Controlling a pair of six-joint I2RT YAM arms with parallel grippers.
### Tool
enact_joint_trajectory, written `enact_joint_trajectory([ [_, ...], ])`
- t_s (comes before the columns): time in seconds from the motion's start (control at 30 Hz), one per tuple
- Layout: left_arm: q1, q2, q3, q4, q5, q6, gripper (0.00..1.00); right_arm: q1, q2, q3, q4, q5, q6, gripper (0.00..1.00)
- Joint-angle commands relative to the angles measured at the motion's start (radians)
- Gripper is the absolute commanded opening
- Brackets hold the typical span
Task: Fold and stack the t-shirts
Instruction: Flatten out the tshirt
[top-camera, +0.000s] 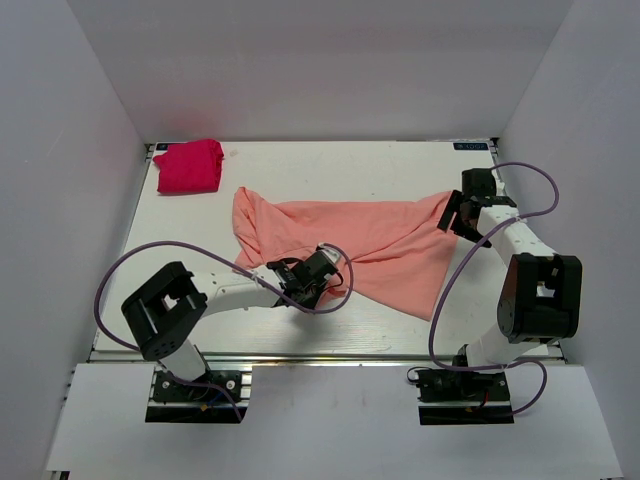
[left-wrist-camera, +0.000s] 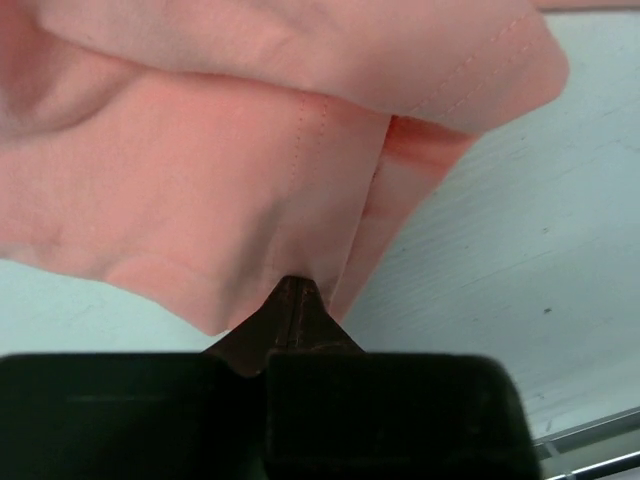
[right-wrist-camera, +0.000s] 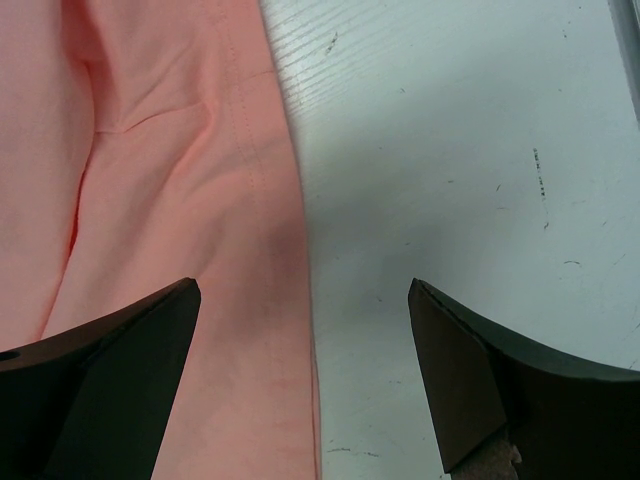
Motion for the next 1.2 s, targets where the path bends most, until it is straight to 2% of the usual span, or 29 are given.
enact_joint_trajectory([
  [0.0, -0.005, -0.058, -0.013, 0.008, -0.005, 0.003, 0.00, -0.031, -0.037, -0.004, 0.009, 0.005, 0.002, 0.90],
  [0.13, -0.005, -0.167, -0.013, -0.001, -0.071, -0.038, 0.00, -0.031, -0.036, -0.005, 0.011, 0.012, -0.003, 0.90],
  [0.33, 0.005, -0.426, -0.013, -0.012, -0.298, -0.141, 0.00, -0.031, -0.040, -0.007, 0.008, 0.018, -0.003, 0.90],
  [0.4, 0.005, -0.540, -0.028, 0.041, -0.351, -0.152, 0.00, -0.031, -0.045, -0.010, 0.011, 0.016, 0.000, 0.90],
  [0.43, 0.014, -0.599, -0.065, 0.099, -0.352, -0.097, 0.00, -0.029, -0.050, -0.014, 0.012, 0.021, -0.006, 0.90],
  [0.53, 0.015, -0.617, -0.075, 0.117, -0.352, -0.083, 0.00, -0.031, -0.050, -0.016, 0.012, 0.024, -0.004, 0.90],
  [0.63, 0.015, -0.566, -0.030, 0.033, -0.352, -0.083, 0.00, -0.031, -0.047, -0.016, 0.009, 0.016, -0.006, 0.90],
  [0.67, 0.015, -0.514, -0.015, 0.013, -0.335, -0.083, 0.10, -0.031, -0.050, -0.013, 0.009, 0.015, -0.003, 0.90],
  [0.7, 0.015, -0.488, 0.001, -0.006, -0.316, -0.083, 0.30, -0.031, -0.048, -0.014, 0.014, 0.007, -0.006, 0.90],
  [0.73, 0.015, -0.464, 0.013, -0.018, -0.257, -0.058, 0.82, -0.029, -0.051, -0.016, 0.014, 0.002, -0.009, 0.90],
  [0.77, 0.015, -0.444, 0.024, -0.018, -0.223, -0.049, 1.00, -0.031, -0.051, -0.022, 0.014, 0.001, -0.009, 0.90],
  [1.0, -0.004, -0.269, -0.038, 0.106, 0.081, 0.069, 1.00, -0.029, -0.045, -0.024, 0.018, -0.019, -0.017, 0.90],
  [1.17, -0.004, -0.125, -0.047, 0.120, 0.105, 0.092, 1.00, -0.029, -0.036, -0.025, 0.021, -0.013, -0.020, 0.90],
])
